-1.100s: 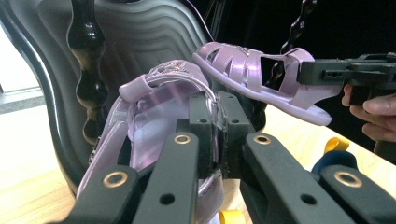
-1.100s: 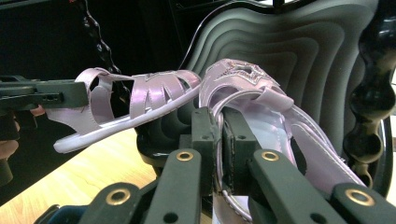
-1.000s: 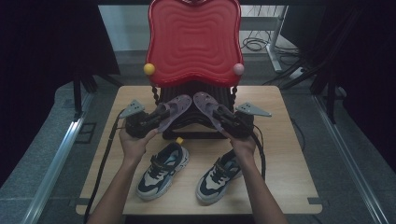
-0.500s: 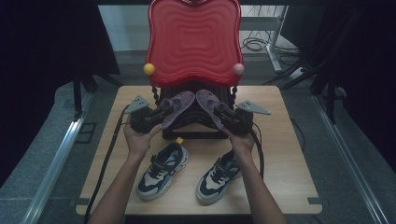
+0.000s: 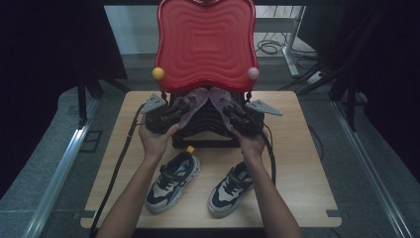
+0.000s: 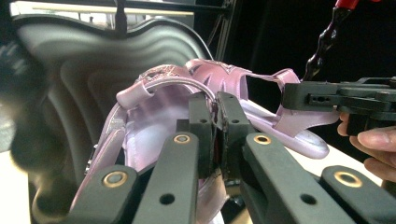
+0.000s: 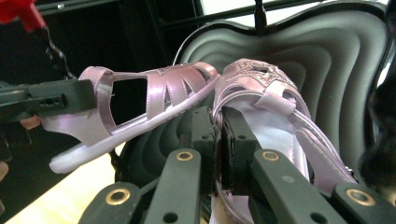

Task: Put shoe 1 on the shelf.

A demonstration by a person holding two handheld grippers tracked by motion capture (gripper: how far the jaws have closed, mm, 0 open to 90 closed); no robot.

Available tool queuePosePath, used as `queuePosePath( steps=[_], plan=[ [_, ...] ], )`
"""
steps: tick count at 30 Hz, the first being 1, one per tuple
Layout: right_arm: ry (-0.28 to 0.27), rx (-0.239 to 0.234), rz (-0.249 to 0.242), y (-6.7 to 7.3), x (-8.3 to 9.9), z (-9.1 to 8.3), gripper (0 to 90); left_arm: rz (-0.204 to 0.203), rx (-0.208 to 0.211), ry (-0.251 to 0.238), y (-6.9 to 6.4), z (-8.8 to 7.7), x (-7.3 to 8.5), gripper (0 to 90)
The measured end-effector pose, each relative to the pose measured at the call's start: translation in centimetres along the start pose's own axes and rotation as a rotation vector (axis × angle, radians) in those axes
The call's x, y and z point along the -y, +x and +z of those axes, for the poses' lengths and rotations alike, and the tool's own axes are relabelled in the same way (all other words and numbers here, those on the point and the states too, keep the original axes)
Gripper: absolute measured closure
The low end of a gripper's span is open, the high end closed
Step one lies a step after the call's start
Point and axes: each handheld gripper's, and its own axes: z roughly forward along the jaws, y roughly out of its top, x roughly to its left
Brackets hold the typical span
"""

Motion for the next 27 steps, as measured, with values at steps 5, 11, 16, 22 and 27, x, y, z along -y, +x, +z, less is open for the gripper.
queuePosePath(
  steps=[5,11,16,22,27],
  plan=[
    [-0.007,0.013,-0.003,0.2,-0.3,0.5,84.5,0.013,-0.003,-0.005,-0.2,0.6,0.3,86.2],
    [-0.008,0.019,-0.016,0.3,0.2,1.7,84.5,0.032,-0.02,-0.002,-0.1,1.2,0.6,86.2],
    [-0.024,0.027,-0.037,0.5,0.5,2.5,84.5,0.045,-0.022,-0.006,0.2,1.6,0.8,86.1],
    [-0.033,0.047,-0.077,0.8,0.6,3.3,84.5,0.05,-0.02,-0.013,0.6,2.1,1.1,86.1],
    [-0.042,0.062,-0.089,0.7,0.3,3.9,84.4,0.075,-0.033,-0.017,0.9,2.8,1.4,86.1]
  ],
)
